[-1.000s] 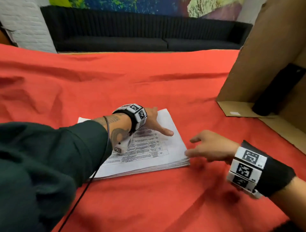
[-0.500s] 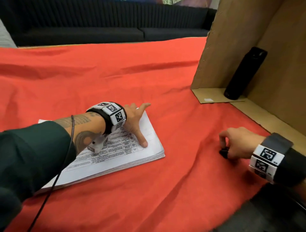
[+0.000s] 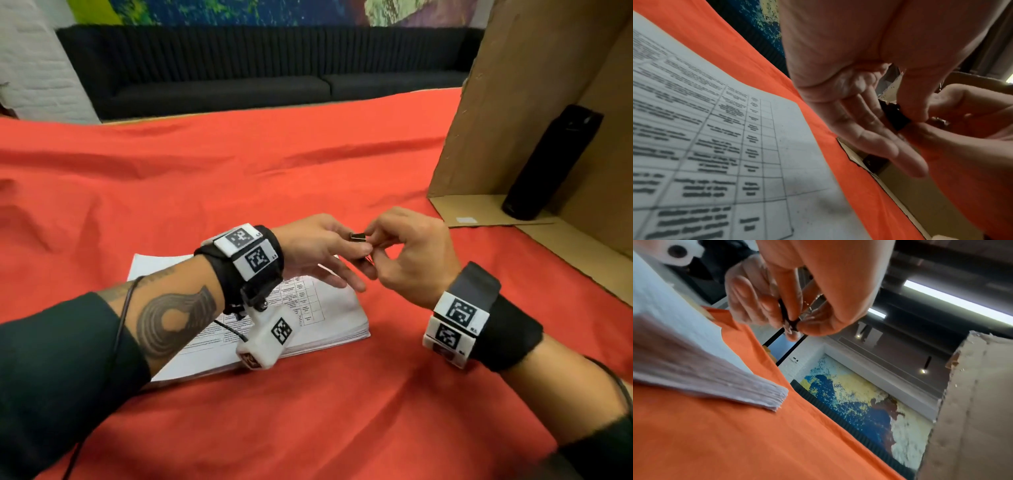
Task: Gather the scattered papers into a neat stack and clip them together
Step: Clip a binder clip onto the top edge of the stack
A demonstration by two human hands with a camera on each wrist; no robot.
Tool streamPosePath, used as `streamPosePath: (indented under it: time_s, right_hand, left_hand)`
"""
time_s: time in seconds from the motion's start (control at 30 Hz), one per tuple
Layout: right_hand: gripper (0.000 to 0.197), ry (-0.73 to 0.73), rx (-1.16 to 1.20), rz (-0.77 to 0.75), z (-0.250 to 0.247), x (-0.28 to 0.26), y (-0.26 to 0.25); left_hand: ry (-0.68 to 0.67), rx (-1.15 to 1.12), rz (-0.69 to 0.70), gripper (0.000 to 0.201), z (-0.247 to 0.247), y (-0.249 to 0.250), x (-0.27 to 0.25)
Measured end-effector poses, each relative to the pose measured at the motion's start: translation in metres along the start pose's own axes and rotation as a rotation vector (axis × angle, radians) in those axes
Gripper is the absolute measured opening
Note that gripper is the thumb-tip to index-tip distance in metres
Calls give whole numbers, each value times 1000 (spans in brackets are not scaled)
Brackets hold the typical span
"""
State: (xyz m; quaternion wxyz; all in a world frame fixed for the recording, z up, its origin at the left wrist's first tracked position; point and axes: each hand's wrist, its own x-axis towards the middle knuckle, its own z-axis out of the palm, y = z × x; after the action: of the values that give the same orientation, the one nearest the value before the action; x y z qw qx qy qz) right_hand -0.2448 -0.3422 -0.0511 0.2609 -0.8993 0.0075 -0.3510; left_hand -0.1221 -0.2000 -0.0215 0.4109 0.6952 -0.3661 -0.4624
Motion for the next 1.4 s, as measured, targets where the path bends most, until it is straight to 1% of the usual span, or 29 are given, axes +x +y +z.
streamPosePath:
  time_s: [0.03,0.07,0.13,0.17,0.2,0.27,0.3,0.4,0.43,0.5,0.57,0.63,0.7,0.77,0.8,0.83,0.87,0.9,0.93,1.0,1.07,1.1,1.13,1.23,1.33,1.4]
  right_hand:
    - [12,11,43,33,1,1,-1]
    - [8,-7,138,124,0,3,-1]
    - [23,-92,504,415,-3,6,-1]
    - [26,-87,683,532,-3,8,-2]
    - [27,-51,787,616,-3,10,-3]
    - [25,-8,813,723,-2,15,-5]
    - [24,-16,809,764,-1,17,-4]
    - [35,-68,856,915,-1,20,-1]
    - [35,-74,885,944,-1,19,1]
    - [28,-63,960,984,2,18,4]
    - [20,-13,1011,1032,7,20,7]
    - [19,47,1028,1080,10,22,10]
    - [20,81,1059,1123,10,25,17]
    - [23,43,1026,1171,8,26,29]
    - [27,-17,960,1195,6,26,36]
    - [31,-102,856,1214,4,25,43]
    - [34,-207,731,1225,2,23,50]
    - [34,-308,610,1228,1,20,55]
    - [33,-381,522,1233,2,18,59]
    - [30,-447,442,1243,3,15,64]
    - [25,-458,401,1233,7,15,68]
    - [22,-459,378,1223,8,15,70]
    - [23,-460,358,1215,10,15,72]
    - [21,-455,358,1221,11,13,76]
    - [27,-442,385,1219,10,13,76]
    - [29,-440,377,1213,11,16,74]
  left_hand:
    - [12,-45,12,19,-3,-2,-3]
    - [28,-70,22,18,-6,-3,-5]
    - [55,-70,54,17,-7,-5,-7]
    - [58,-62,72,14,-7,-4,-7]
    - [62,-54,89,10,-6,-2,-7]
    - [92,-39,118,6,-4,1,-4]
    - [121,-41,126,4,-4,2,-2]
    - [187,-106,117,2,-2,1,2]
    - [200,-125,112,3,-1,0,4]
    - [253,-170,103,5,1,-2,8]
    - [308,-213,100,10,-2,-2,15]
    - [299,-201,89,11,-4,0,21]
    - [257,-132,59,9,-9,4,28]
    - [240,49,33,14,-23,9,35]
    - [247,213,44,19,-32,12,38]
    - [240,426,76,27,-42,16,42]
    - [196,658,115,36,-50,20,46]
    - [117,877,133,46,-56,23,49]
    - [9,1061,128,56,-57,25,52]
    - [-216,1301,87,77,-52,21,64]
    - [-398,1477,39,92,-43,16,77]
    - [-459,1552,18,97,-38,14,82]
    - [-492,1611,16,101,-35,11,87]
    - [-509,1716,53,105,-28,7,92]
    - [-511,1788,49,88,-26,4,96]
    - [-531,1842,26,83,-28,6,102]
